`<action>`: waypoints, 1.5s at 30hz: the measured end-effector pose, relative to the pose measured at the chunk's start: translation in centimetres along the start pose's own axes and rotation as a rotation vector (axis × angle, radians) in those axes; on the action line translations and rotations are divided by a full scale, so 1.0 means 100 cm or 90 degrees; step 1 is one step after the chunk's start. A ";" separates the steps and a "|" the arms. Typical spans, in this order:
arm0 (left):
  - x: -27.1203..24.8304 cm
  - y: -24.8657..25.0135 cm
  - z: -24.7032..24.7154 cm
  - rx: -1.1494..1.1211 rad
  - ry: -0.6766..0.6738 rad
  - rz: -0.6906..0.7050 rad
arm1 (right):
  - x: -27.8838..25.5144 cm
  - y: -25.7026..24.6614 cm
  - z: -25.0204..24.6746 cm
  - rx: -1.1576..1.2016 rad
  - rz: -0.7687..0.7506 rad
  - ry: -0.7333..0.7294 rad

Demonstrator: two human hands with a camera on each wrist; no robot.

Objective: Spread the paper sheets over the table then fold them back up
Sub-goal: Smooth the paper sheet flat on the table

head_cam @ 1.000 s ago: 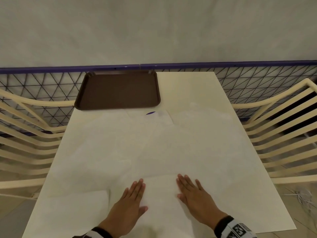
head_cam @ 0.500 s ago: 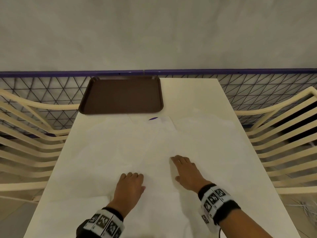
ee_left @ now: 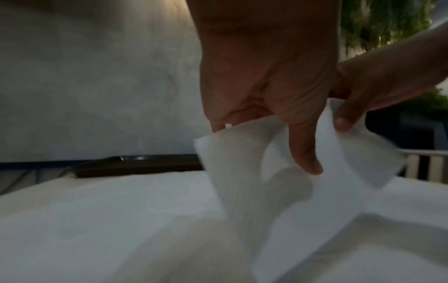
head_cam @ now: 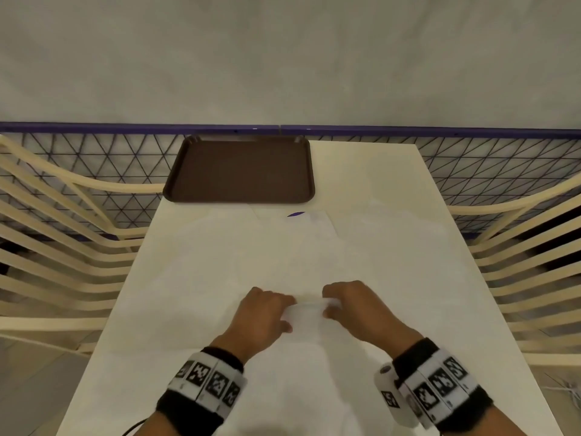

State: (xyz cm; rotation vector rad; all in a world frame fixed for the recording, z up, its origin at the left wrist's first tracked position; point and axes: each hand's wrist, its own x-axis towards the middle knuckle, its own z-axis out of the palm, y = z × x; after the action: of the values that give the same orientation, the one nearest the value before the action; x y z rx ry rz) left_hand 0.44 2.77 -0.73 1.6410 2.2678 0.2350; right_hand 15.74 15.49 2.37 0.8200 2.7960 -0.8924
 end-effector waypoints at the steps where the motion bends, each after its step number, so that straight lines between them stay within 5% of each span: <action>1: -0.010 -0.007 -0.010 -0.019 0.009 -0.021 | -0.003 -0.003 -0.005 0.038 0.016 0.018; 8: -0.077 -0.080 -0.072 -0.522 0.143 -0.212 | 0.016 -0.042 -0.004 0.310 0.126 0.034; 11: -0.102 -0.117 -0.074 -0.612 0.204 -0.310 | 0.033 -0.068 0.019 0.460 0.137 0.000; 15: -0.137 -0.170 -0.052 -0.605 0.205 -0.441 | 0.050 -0.102 0.067 0.513 0.187 -0.083; 24: -0.194 -0.223 -0.008 -0.517 0.143 -0.571 | 0.050 -0.137 0.161 0.362 0.233 -0.180; 38: -0.188 -0.224 0.012 -0.309 0.066 -0.606 | 0.043 -0.143 0.178 0.167 0.127 -0.097; 45: -0.175 -0.198 0.004 -0.156 0.107 -0.556 | 0.017 -0.124 0.154 0.170 0.093 -0.075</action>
State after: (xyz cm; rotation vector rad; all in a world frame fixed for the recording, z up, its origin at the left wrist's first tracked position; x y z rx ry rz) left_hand -12.09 -20.17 -4.49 0.4344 2.7023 0.4082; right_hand 6.71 -0.83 -4.38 0.9568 2.5125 -1.2593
